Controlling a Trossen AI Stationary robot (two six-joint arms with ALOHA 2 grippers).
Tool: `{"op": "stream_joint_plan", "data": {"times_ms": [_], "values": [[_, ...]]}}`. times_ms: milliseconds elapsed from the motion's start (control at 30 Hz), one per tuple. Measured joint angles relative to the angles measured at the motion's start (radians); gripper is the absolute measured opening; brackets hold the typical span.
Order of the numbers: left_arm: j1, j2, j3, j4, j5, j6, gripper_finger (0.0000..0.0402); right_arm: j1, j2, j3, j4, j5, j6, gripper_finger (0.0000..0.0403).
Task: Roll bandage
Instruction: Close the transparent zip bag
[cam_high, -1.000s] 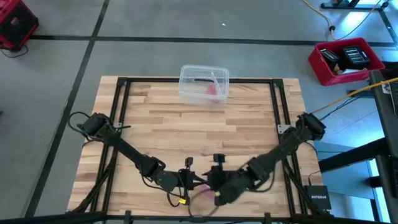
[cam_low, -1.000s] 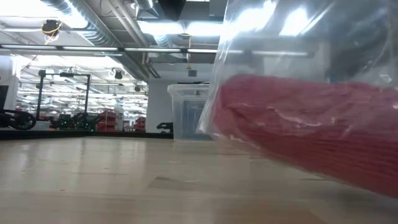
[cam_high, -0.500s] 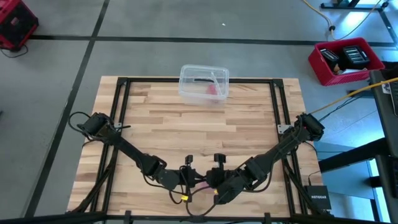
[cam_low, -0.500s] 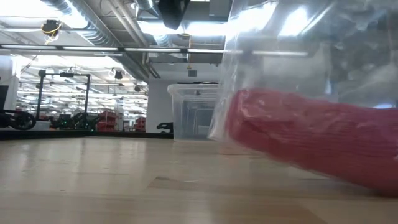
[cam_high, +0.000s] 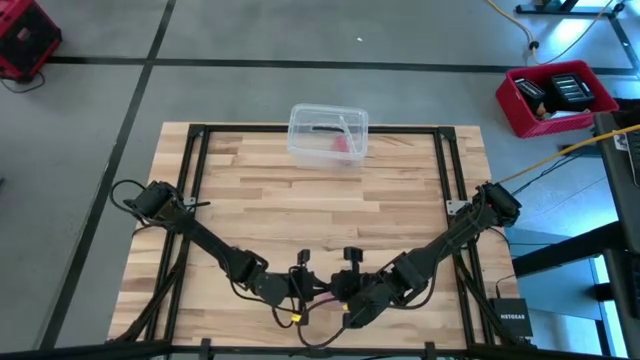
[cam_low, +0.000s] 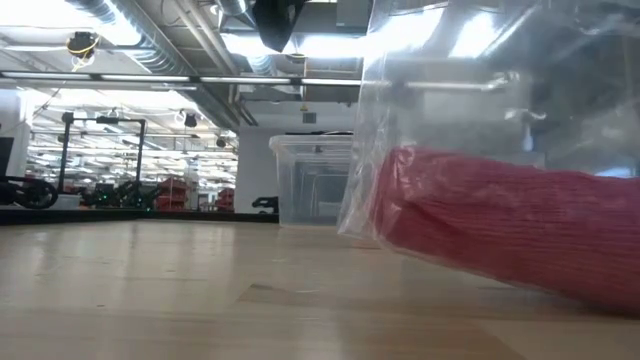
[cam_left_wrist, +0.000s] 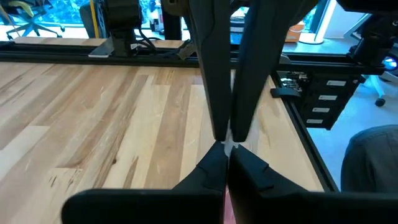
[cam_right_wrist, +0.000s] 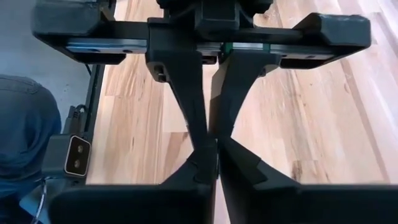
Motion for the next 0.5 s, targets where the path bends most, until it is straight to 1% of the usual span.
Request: {"op": "stream_joint_plan", "data": {"times_ms": [267,367,500], "values": [[0.001,0.000,0.000,0.002,-0.001,0.000,0.0000,0.000,0.000,0.000,-0.012,-0.025,0.029,0.0051],[0.001,0.000,0.000,0.007,-0.002,0.000,0.0000,0.000,0.000,0.000,-0.013,-0.022,0.031,0.0052],[0.001,0.000,0.000,0.012,-0.004,0.008,0.0000,0.000,0.000,0.000,-0.013,0.001,0.021,0.0039]]}}
